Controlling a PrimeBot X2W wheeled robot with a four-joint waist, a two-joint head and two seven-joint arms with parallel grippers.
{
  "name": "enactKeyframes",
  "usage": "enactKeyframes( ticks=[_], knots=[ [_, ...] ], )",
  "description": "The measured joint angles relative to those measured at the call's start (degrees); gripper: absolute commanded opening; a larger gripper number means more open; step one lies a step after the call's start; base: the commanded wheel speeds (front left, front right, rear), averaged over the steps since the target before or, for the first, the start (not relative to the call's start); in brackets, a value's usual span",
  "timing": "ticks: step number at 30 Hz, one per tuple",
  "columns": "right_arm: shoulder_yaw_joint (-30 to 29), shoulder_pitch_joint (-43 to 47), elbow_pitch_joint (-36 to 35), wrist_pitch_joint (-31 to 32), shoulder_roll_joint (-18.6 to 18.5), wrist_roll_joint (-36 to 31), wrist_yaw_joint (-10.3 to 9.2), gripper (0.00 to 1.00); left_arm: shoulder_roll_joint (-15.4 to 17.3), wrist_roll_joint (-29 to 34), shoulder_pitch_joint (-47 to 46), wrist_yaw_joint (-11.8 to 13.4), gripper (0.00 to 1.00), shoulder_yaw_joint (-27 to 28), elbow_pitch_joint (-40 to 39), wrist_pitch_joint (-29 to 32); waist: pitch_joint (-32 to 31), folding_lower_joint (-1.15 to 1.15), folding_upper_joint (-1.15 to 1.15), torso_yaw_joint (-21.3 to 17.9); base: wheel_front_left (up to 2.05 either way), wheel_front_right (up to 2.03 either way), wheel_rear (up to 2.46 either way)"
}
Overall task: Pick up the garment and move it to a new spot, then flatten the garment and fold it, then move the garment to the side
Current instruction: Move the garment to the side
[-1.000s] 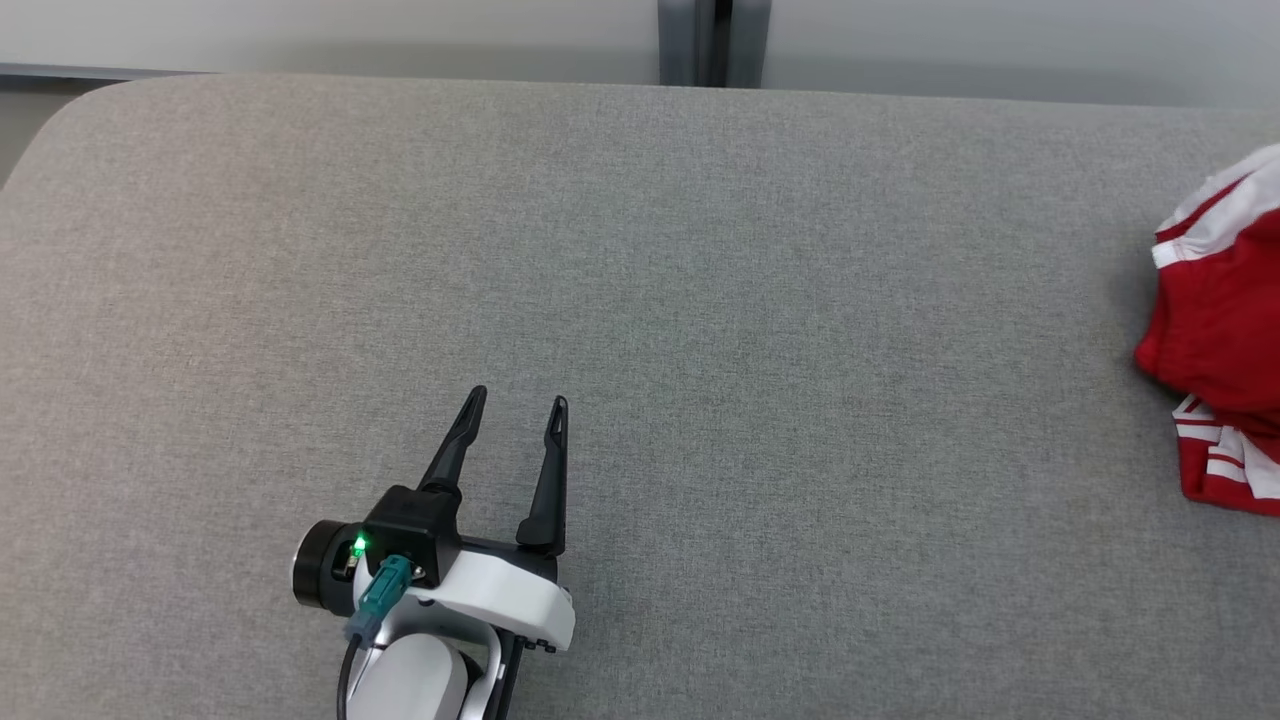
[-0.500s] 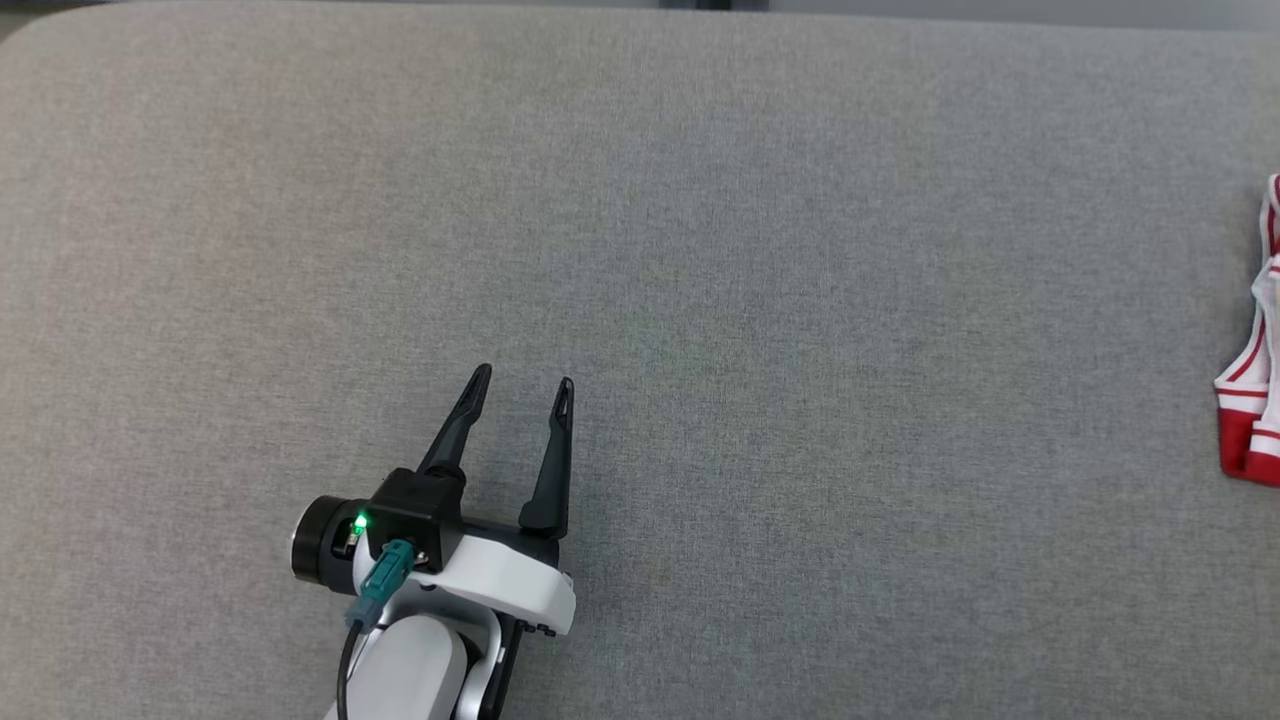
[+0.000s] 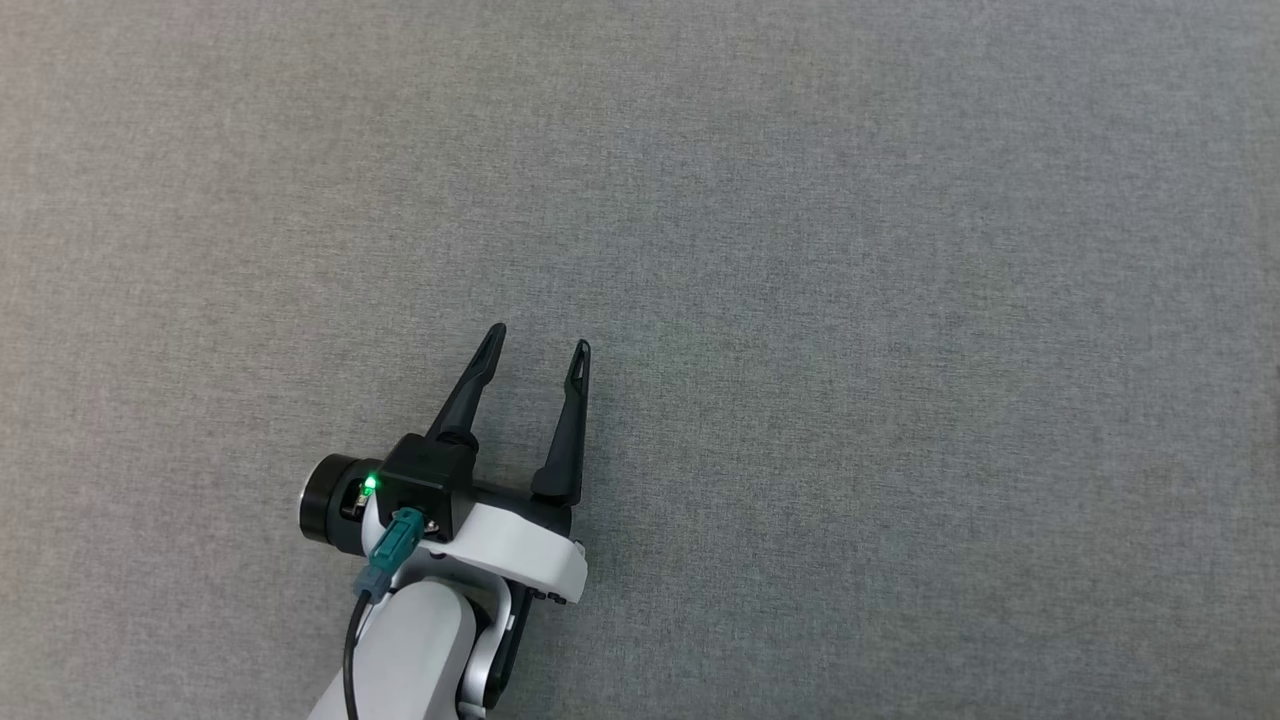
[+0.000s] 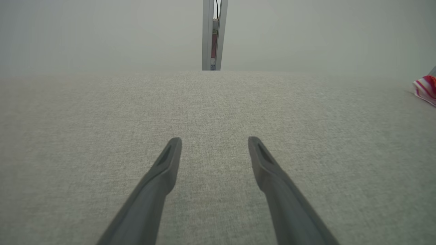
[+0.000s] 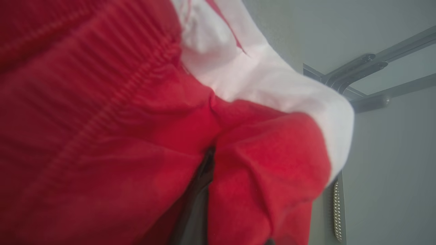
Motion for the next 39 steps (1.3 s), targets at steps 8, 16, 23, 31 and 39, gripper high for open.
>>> enactKeyframes(
  ticks=[8, 16, 23, 31, 39],
  knots=[
    [-0.9, -2.79, 5.57, -2.82, 1.15, -6.95, 0.0, 1.0, 0.0, -0.25, 0.33, 0.05, 1.0, -0.09, 0.85, 0.0, -1.67, 0.0, 0.0, 0.48, 0.0, 0.0, 0.0],
    [-1.54, -6.59, 9.81, -4.21, 1.96, -14.14, 0.0, 1.0, -0.02, -0.57, 1.6, 0.15, 1.0, 0.03, 0.98, 0.0, -5.31, 0.0, 0.0, 0.05, 0.0, 0.0, 0.0],
    [-3.03, -10.0, 11.09, -7.13, 3.47, -18.42, 0.0, 1.0, 0.0, -0.57, 3.94, 0.32, 1.0, 0.44, 1.33, 0.0, -9.55, 0.0, 0.0, -0.45, 0.0, 0.0, 0.0],
    [-6.48, -10.61, 6.04, -17.67, 11.43, -17.67, 0.0, 1.0, -0.01, 0.85, 7.22, 0.3, 1.0, 2.72, 0.99, 0.0, -15.39, 0.0, 0.0, -1.03, 0.0, 0.0, 0.0],
    [-15.38, -3.85, -11.14, -21.09, 18.04, -19.44, 0.0, 1.0, -0.03, 2.67, 9.14, 0.03, 1.0, 5.61, -1.56, 0.0, -20.32, 0.0, 0.0, -1.85, 0.0, 0.0, 0.0]
  ],
)
